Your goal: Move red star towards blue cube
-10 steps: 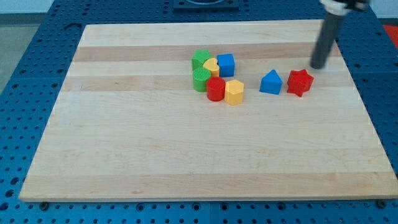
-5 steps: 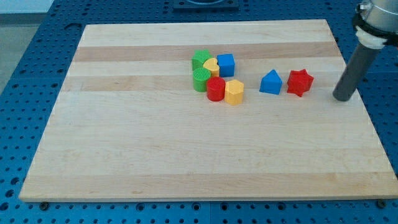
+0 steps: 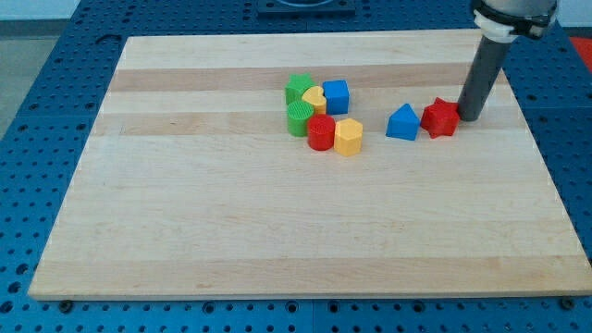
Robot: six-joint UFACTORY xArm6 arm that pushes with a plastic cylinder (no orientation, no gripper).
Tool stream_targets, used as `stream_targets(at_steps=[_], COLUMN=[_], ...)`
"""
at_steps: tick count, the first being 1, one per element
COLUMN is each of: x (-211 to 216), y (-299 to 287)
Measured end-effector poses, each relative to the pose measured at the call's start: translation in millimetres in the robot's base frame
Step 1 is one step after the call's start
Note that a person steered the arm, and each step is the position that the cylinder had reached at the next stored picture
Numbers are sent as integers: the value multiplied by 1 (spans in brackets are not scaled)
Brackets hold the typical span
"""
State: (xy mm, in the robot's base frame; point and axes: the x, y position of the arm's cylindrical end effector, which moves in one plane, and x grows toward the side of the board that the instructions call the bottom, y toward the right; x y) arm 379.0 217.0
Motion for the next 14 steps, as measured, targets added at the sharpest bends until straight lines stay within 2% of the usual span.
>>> stream_targets(at_steps=[1,2,3,4,10,14], x=[10,38,68,71,15,14], y=[0,-2,-15,-45,-57,-43])
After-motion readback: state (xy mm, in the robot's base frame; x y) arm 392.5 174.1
